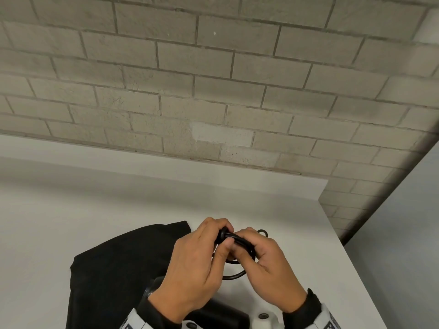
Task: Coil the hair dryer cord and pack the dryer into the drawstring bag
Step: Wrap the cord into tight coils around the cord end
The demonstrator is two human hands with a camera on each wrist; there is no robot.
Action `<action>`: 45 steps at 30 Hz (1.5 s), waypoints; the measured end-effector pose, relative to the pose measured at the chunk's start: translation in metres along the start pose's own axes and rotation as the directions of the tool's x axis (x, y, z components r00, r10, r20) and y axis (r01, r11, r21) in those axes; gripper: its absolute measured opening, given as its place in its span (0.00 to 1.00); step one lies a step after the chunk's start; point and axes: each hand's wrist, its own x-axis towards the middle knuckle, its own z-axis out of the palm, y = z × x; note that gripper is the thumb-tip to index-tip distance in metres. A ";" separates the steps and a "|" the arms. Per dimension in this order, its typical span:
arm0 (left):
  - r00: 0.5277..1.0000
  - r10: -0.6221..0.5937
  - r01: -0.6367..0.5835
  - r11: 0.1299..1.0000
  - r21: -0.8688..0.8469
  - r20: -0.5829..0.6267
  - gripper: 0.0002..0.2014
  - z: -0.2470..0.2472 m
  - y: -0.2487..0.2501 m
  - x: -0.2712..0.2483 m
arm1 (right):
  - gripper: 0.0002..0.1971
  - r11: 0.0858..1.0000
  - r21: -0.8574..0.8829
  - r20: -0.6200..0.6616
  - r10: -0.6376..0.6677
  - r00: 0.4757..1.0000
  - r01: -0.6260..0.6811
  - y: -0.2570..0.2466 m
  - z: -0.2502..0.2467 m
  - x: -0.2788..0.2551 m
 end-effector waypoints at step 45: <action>0.987 -0.043 0.063 0.990 0.126 -0.158 0.18 0.011 -0.015 0.007 | 0.34 0.446 0.803 0.153 0.489 0.859 -0.396 -0.029 -0.018 -0.048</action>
